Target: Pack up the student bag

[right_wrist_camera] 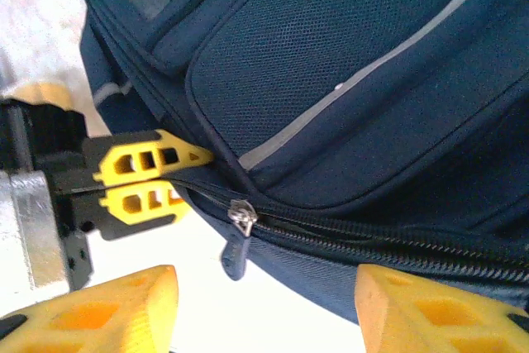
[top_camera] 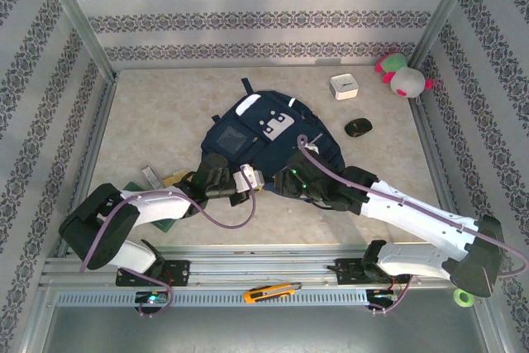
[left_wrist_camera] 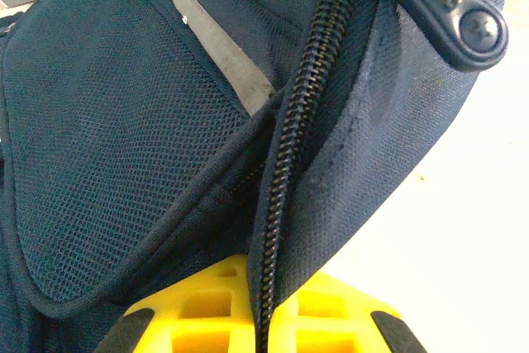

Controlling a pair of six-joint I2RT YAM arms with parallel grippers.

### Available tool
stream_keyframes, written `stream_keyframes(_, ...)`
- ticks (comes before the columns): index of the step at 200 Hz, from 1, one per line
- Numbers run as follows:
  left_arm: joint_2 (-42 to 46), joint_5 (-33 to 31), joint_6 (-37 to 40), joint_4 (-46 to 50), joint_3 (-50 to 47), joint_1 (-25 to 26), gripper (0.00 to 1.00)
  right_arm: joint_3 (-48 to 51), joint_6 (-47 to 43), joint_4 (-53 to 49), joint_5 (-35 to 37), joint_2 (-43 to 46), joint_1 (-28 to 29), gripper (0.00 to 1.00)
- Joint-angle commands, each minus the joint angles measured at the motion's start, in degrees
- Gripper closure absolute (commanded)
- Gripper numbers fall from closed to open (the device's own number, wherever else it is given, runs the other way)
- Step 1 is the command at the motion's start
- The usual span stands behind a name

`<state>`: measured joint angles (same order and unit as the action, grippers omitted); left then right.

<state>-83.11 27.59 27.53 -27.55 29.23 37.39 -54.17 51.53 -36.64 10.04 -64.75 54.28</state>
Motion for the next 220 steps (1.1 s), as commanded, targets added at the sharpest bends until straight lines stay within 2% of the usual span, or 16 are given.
stream_keyframes(1, -0.36, 5.16, -5.67, -5.14, 2.39, -0.28, 1.00, 1.17, 12.44, 1.20, -0.33, 0.03, 1.66, 0.46)
stream_keyframes(36, -0.39, 6.02, -6.43, -4.28, 3.72, -0.24, 1.00, 2.73, 14.42, 5.04, -2.66, -2.04, 2.98, 0.54)
stream_keyframes(91, 1.03, 7.62, -6.95, -3.91, 3.85, -0.29, 1.00, 2.93, 14.58, 6.82, -1.57, -5.90, 1.04, 0.55)
stream_keyframes(118, 2.03, 8.27, -7.21, -3.57, 3.73, -0.22, 1.00, 2.78, 12.72, 7.29, 0.57, -6.54, -0.81, 0.64)
stream_keyframes(151, 3.04, 8.32, -7.80, -1.48, 3.87, -0.25, 1.00, 2.89, 9.50, 4.87, 2.03, -4.38, -2.57, 0.84)
stream_keyframes(211, 5.43, 1.55, -3.53, 6.89, 3.82, -0.30, 1.00, 3.81, 4.97, -4.24, 1.76, 1.28, -7.77, 1.00)
stream_keyframes(220, 5.81, 0.78, -2.57, 8.56, 3.98, -0.29, 1.00, 3.79, 3.97, -5.45, 0.98, 1.84, -8.87, 1.00)
